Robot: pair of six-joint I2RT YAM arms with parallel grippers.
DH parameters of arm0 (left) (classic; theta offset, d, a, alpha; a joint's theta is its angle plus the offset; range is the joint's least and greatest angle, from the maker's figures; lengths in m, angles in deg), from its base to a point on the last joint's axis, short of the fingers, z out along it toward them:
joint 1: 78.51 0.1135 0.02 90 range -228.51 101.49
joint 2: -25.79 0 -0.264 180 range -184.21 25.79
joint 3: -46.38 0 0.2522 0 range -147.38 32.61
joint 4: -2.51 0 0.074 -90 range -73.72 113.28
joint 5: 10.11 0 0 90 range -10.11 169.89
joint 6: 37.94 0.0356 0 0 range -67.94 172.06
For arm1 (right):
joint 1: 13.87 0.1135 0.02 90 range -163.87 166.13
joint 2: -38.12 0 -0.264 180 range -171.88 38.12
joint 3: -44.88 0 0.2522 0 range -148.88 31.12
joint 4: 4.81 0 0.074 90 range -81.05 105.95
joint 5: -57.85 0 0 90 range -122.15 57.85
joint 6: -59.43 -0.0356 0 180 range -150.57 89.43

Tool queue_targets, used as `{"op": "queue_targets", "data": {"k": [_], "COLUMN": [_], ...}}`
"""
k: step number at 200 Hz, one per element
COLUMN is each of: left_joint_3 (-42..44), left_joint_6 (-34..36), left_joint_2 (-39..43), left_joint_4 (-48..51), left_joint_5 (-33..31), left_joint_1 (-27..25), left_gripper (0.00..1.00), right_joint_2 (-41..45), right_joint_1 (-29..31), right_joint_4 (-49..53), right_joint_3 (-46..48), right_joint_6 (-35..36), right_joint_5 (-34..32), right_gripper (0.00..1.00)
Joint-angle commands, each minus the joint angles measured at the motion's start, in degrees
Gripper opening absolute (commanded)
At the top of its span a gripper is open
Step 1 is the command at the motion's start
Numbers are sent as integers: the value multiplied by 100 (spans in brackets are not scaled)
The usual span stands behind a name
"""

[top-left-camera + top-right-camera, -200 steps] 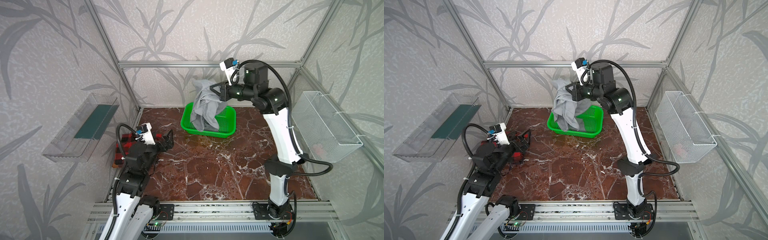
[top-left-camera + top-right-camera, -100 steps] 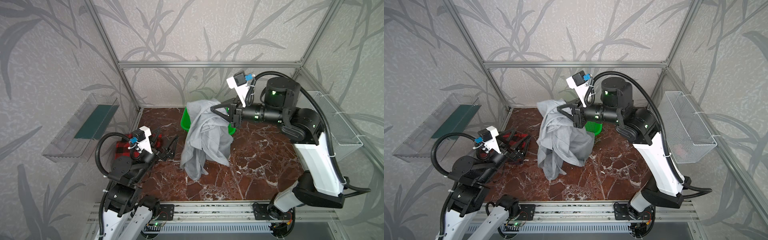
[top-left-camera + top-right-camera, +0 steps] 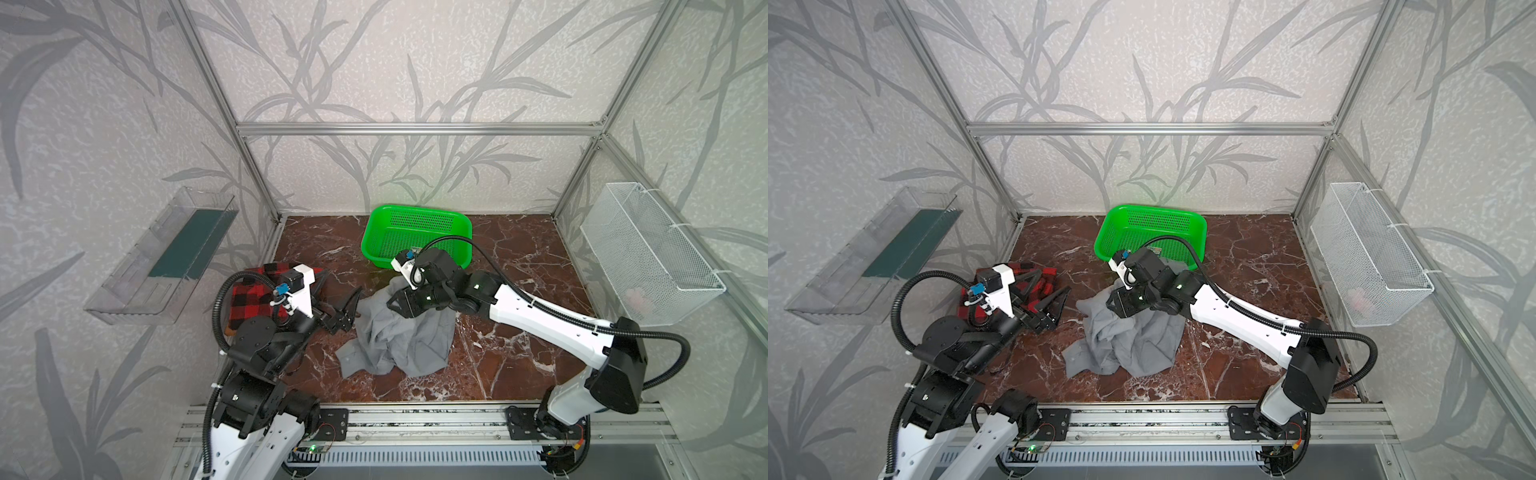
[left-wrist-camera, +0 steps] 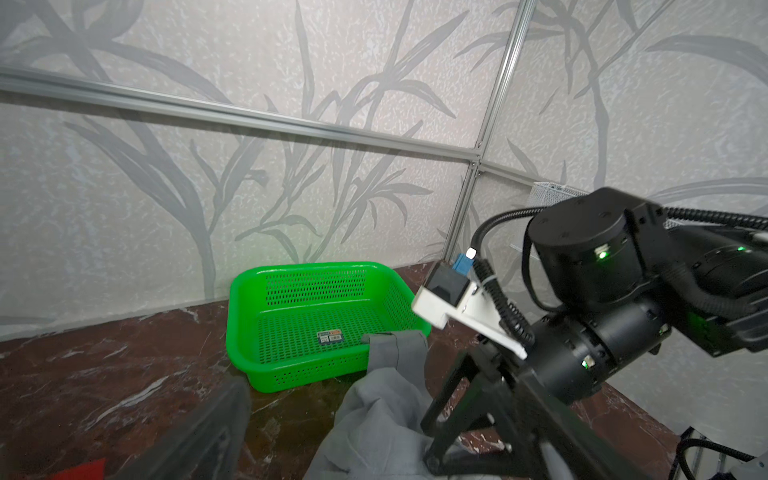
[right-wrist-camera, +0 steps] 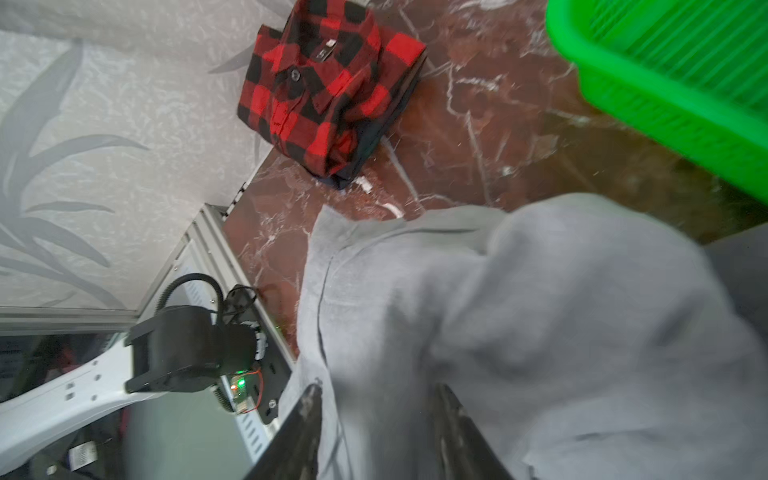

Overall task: Fold and stack the long sleeve shirts
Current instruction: 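Grasp the grey shirt with the right gripper and lift it out of the basket, then release the grey shirt onto the table and nudge the basket with the right gripper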

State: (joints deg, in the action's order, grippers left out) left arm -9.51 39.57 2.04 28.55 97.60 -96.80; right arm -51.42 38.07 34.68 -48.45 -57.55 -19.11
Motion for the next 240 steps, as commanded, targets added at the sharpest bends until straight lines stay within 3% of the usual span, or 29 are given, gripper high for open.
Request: {"op": "queue_targets", "data": {"k": [1,27,69,96,139,187,206,220,240], "left_joint_3": [224,487,631,658,715,733,714,705,697], "left_joint_6": [-148,-585,-663,-538,-398,-315,-302,-289,-289], "left_joint_2": [-94,-372,-659,-670,-675,-786,-850,-885,-924], "left_joint_4": [23,-254,-254,-138,77,72,73,65,41], "left_joint_5": [-407,-318,-441,-511,-664,-701,-686,-690,-664], "left_joint_1": [-17,-17,-37,-44,-46,-52,-52,-48,-44], "left_gripper": [99,99,99,99,99,99,99,99,99], "right_joint_2": [357,98,-790,-1750,-2765,-2964,-2565,-2201,-1798], "right_joint_1": [-753,-1825,-3229,-3539,-3596,-3772,-3981,-4137,-4360], "right_joint_4": [-183,264,199,149,427,139,-359,-1048,-1250], "right_joint_3": [-203,-384,-547,-971,-1748,-1504,-711,14,599], "right_joint_6": [-20,130,-131,-270,-337,-825,-1407,-1795,-2201], "right_joint_5": [-543,-724,-1033,-789,-1009,-1252,-1526,-1618,-1734], "right_gripper": [57,72,74,73,71,41,24,16,7]}}
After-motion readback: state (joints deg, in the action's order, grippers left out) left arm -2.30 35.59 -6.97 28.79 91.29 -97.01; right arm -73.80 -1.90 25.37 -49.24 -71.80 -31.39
